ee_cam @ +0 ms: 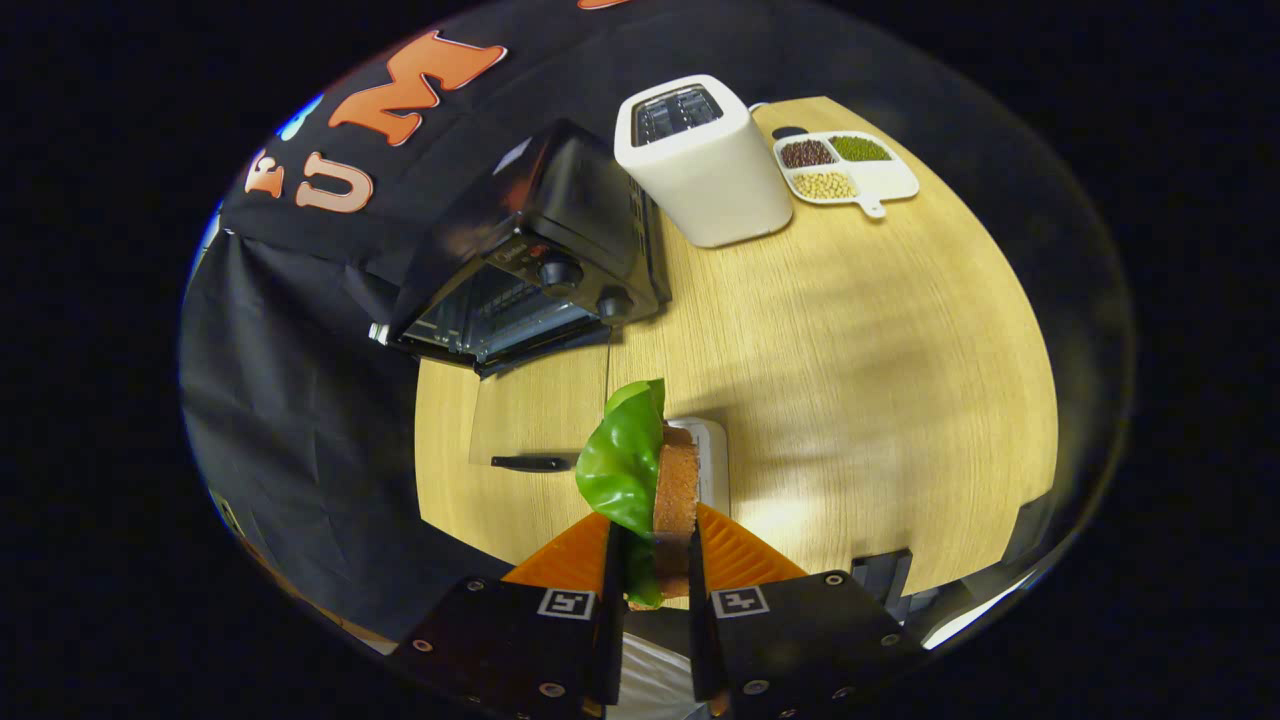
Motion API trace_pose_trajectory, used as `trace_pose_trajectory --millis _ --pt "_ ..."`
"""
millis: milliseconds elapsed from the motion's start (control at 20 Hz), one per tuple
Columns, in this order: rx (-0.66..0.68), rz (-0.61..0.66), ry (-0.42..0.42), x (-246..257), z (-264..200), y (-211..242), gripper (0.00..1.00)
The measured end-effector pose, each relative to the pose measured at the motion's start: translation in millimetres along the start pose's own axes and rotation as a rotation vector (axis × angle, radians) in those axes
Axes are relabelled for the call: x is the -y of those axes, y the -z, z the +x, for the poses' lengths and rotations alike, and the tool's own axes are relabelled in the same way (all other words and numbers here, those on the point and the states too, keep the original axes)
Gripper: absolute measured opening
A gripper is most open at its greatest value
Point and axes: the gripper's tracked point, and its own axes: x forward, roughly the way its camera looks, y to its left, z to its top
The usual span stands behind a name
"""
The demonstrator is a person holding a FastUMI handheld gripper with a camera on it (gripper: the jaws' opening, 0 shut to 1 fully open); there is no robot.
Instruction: Open the toaster oven, put the food inside, and close the toaster oven door.
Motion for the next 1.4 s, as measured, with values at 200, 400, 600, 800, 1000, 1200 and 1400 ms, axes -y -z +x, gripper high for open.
trace_pose_trajectory --millis 200,400,600,800,1000,1200,1400 --pt "0.078 0.042 -0.038 -24 -19 -16 0.28" --pt "0.161 0.12 -0.086 -52 -22 -25 0.28" --pt "0.264 0.229 -0.167 -85 -12 -36 0.28" --pt "0.368 0.338 -0.254 -118 9 -41 0.28" --pt "0.407 0.429 -0.28 -139 50 -40 0.28" --pt "0.454 0.57 -0.334 -156 90 -52 0.28" --pt "0.518 0.664 -0.32 -157 130 -75 0.28"
